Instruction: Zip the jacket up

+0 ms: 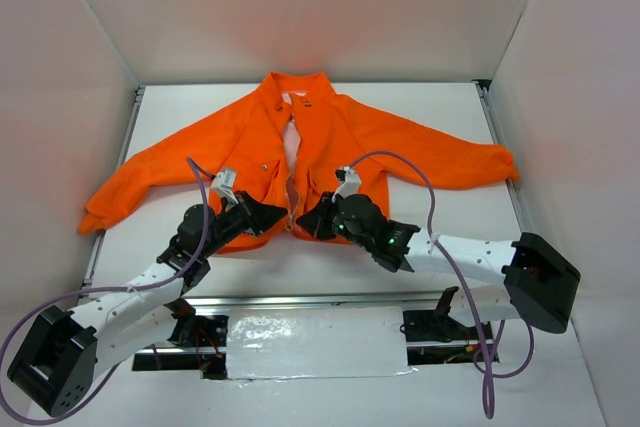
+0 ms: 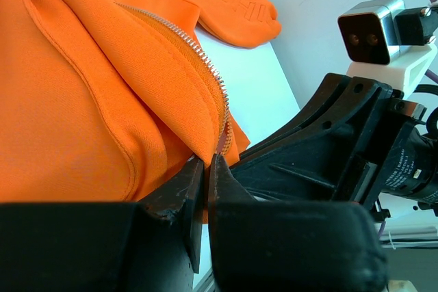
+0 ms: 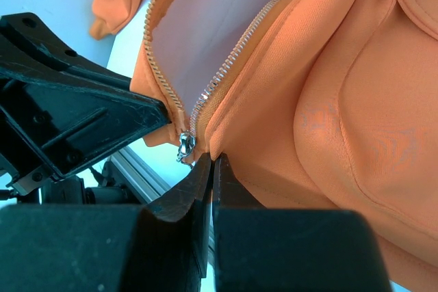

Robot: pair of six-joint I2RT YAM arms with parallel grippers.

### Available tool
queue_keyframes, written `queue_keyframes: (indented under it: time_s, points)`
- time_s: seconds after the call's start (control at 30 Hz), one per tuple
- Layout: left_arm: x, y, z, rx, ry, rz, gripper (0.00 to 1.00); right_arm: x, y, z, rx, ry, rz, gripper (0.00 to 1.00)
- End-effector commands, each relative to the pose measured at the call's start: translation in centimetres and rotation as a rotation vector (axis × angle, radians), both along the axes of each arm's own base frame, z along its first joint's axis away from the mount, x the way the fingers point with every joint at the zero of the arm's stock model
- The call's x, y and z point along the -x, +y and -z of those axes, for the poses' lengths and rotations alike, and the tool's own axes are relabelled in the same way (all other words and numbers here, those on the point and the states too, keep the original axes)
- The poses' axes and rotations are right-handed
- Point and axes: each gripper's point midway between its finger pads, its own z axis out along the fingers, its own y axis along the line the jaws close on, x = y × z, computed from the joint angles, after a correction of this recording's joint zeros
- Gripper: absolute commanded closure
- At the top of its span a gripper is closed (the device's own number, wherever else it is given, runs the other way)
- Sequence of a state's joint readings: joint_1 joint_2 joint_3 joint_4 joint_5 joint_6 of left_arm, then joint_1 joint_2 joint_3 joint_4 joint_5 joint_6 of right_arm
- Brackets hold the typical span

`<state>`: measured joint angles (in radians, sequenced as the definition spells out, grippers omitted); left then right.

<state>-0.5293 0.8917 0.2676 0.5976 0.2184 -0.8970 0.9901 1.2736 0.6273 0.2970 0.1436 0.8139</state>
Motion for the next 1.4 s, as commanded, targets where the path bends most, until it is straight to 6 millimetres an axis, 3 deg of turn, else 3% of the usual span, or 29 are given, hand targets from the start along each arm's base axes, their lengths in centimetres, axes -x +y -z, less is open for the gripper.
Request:
queue_keyframes:
  time_s: [0.0, 0.57, 1.0, 1.37]
  points:
    - [0.4, -0.6, -2.5, 0.05, -0.077, 0.039, 1.0, -0.5, 0.1, -2.8, -0.084, -0.059, 0.015, 1.0]
    - [0.8, -1.1, -2.6, 0.064, -0.082, 0.077, 1.0, -1.0, 0.0, -3.2, -0.086, -0.065, 0.024, 1.0]
    - [1.4, -1.4, -1.3, 0.013, -0.094, 0.121, 1.0, -0.7, -0.2, -4.0, -0.104, -0.08, -0.002, 1.0]
    - [2.7, -2.2, -1.2, 0.017, -0.119, 0.22, 1.0, -1.5, -0.5, -3.8, -0.105, -0.072, -0.024, 1.0]
